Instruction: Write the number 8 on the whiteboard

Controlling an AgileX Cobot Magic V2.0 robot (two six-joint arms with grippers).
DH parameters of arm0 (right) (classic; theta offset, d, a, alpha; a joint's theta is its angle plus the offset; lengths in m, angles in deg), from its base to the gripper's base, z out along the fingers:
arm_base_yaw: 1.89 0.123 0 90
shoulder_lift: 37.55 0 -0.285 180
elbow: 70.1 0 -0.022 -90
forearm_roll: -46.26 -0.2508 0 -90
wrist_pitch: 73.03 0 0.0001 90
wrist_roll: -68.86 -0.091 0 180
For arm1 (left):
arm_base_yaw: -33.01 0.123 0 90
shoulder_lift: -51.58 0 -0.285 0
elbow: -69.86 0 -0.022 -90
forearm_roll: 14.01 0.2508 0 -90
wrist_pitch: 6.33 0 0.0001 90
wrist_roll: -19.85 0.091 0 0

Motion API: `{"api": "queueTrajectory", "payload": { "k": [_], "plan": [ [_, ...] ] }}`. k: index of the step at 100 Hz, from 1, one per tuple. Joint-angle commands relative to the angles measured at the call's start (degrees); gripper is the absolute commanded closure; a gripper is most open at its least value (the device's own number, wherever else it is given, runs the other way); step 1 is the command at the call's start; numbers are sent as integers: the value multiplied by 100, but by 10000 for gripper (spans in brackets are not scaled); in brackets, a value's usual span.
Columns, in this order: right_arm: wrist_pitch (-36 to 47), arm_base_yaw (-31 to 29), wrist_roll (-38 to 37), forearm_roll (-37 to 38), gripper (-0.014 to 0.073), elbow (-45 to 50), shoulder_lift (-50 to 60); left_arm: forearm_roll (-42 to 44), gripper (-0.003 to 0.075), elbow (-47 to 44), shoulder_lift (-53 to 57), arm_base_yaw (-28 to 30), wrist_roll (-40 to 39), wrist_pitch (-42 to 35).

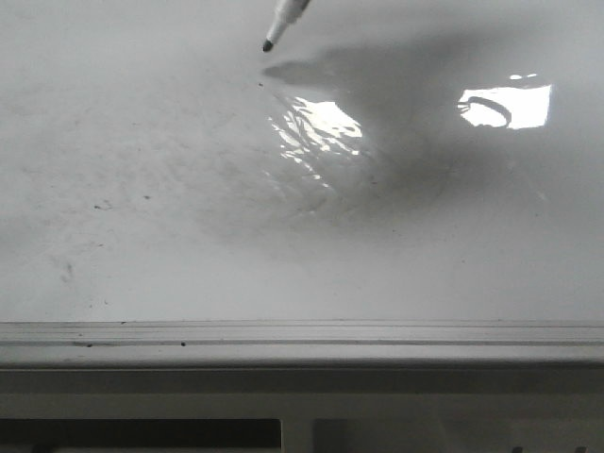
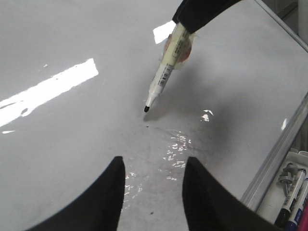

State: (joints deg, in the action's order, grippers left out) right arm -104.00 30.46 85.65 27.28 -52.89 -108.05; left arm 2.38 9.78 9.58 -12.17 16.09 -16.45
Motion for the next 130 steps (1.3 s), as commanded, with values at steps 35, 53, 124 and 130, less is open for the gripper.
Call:
{"api": "queueTrajectory", "payload": {
  "k": [35, 53, 124, 130],
  "plan": [
    [-492, -115, -586, 924, 641, -11, 59, -134, 450, 163, 12, -6, -73, -360],
    [-686, 40, -700, 583, 641, 250, -3, -134, 450, 163, 12, -6, -73, -360],
    [676, 276, -1139, 1202, 637, 25, -47, -134, 450, 163, 12, -6, -73, -360],
    [545, 341, -1139, 1202, 637, 25, 54, -134, 450, 163, -2, -6, -73, -360]
  ]
}}
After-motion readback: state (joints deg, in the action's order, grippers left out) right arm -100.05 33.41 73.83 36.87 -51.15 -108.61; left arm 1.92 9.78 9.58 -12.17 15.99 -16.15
